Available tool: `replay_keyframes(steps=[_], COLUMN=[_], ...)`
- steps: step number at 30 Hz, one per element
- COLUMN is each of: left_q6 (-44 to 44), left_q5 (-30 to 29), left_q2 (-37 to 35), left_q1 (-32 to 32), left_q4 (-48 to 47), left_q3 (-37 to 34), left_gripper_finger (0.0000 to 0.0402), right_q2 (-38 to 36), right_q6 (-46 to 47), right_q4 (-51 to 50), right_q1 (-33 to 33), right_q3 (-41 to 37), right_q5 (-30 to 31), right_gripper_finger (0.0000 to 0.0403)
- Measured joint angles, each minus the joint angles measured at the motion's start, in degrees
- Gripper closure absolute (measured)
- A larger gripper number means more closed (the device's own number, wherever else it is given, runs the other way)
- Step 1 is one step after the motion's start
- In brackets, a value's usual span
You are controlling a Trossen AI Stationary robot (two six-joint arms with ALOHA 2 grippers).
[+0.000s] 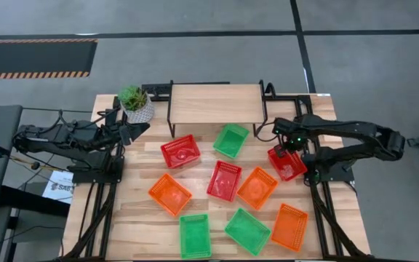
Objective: Stack baskets on shelf by color
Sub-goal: Put the middle right red bin on the shelf
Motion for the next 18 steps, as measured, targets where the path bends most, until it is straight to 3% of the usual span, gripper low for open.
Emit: replay_keyframes(steps=[2,9,18], left_q6=[0.0,-0.2,-1.6], left_q5=[0.0,0.0,0.0], left_q2=[0.0,0.0,0.0], left_q1=[0.0,0.0,0.0], left_q4=[0.0,-0.8,-0.9], left_q3=[0.0,0.0,0.0], left_gripper_finger=[0.0209,0.0209,0.0209], right_q2=[1.1,1.6,-3.2], right_q6=[0.0,1.1,6.4], right_q4=[0.1,-1.5,-11.8], right_q1=[0.0,0.8,3.1], right_q3=[0.2,2.0,13.2], right_q5=[0.1,-0.8,-2.0], right_gripper_finger=[0.0386,0.0394,0.0398])
